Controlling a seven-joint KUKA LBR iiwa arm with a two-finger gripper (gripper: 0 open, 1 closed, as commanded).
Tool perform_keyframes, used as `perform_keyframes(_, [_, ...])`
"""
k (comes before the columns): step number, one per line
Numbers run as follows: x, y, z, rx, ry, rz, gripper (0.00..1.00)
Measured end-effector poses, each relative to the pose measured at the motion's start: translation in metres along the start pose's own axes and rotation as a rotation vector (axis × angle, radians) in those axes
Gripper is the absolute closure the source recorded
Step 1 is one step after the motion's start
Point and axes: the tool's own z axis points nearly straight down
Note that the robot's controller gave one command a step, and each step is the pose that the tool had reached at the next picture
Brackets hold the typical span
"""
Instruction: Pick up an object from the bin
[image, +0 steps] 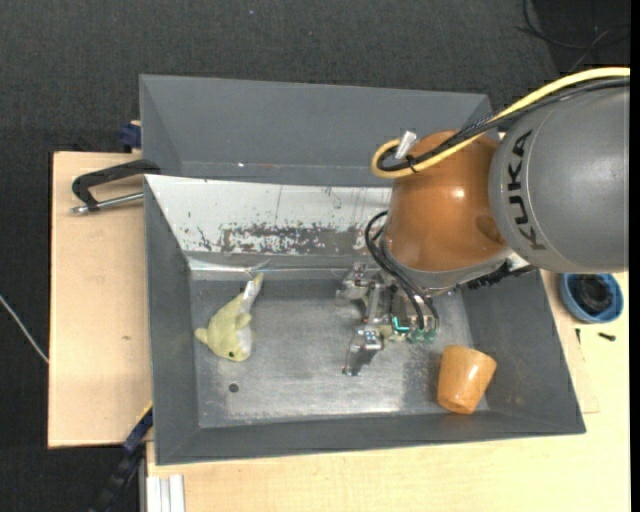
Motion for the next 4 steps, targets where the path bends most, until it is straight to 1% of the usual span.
perform_keyframes(1, [-0.053, -0.106, 0.065, 0.004, -0.012, -0.049, 0.00])
perform_keyframes(2, [-0.052, -0.092, 0.092, -0.001, -0.006, 0.156, 0.00])
perform_keyframes(3, [-0.053, -0.093, 0.091, -0.001, -0.008, 0.156, 1.00])
perform_keyframes(4, [-0.044, -0.051, -0.054, 0.000, -0.020, -0.073, 1.00])
